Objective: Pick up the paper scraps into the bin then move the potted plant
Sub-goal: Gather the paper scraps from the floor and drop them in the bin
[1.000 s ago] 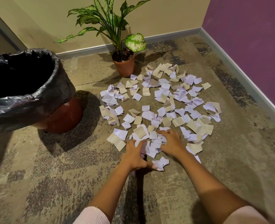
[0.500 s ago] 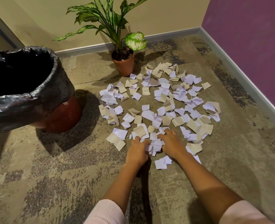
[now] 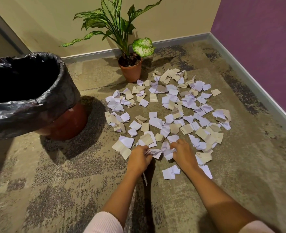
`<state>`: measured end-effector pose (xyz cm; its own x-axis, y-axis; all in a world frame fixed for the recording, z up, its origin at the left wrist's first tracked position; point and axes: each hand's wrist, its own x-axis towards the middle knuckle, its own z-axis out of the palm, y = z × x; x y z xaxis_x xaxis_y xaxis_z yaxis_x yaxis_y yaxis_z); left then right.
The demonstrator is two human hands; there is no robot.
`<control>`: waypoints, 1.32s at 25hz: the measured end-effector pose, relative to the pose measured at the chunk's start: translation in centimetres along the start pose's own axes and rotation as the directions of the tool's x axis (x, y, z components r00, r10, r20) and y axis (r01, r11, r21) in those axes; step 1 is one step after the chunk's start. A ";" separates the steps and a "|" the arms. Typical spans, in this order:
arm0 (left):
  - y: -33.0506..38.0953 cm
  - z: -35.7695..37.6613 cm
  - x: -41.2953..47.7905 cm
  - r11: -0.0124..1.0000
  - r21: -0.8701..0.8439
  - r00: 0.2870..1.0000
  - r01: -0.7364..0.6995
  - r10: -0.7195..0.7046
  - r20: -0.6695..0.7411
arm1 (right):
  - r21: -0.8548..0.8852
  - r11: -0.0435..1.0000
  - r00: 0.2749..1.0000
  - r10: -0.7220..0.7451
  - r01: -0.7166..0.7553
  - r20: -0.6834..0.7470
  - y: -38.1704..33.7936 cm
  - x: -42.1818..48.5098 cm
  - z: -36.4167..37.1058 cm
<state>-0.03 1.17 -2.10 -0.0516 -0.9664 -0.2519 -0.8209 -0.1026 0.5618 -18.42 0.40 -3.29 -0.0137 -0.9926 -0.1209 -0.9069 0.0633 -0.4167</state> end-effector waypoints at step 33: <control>3.2 -11.9 12.1 0.645 -0.762 0.894 -0.051 -0.310 -0.322 | 0.968 -0.050 0.928 0.276 -0.245 0.249 -11.0 13.0 -6.4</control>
<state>3.49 -13.70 5.98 0.3920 -0.9084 -0.1454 -0.0937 -0.1967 0.9760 -11.31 -13.92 5.52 -0.1577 -0.8781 -0.4518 0.4569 0.3407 -0.8217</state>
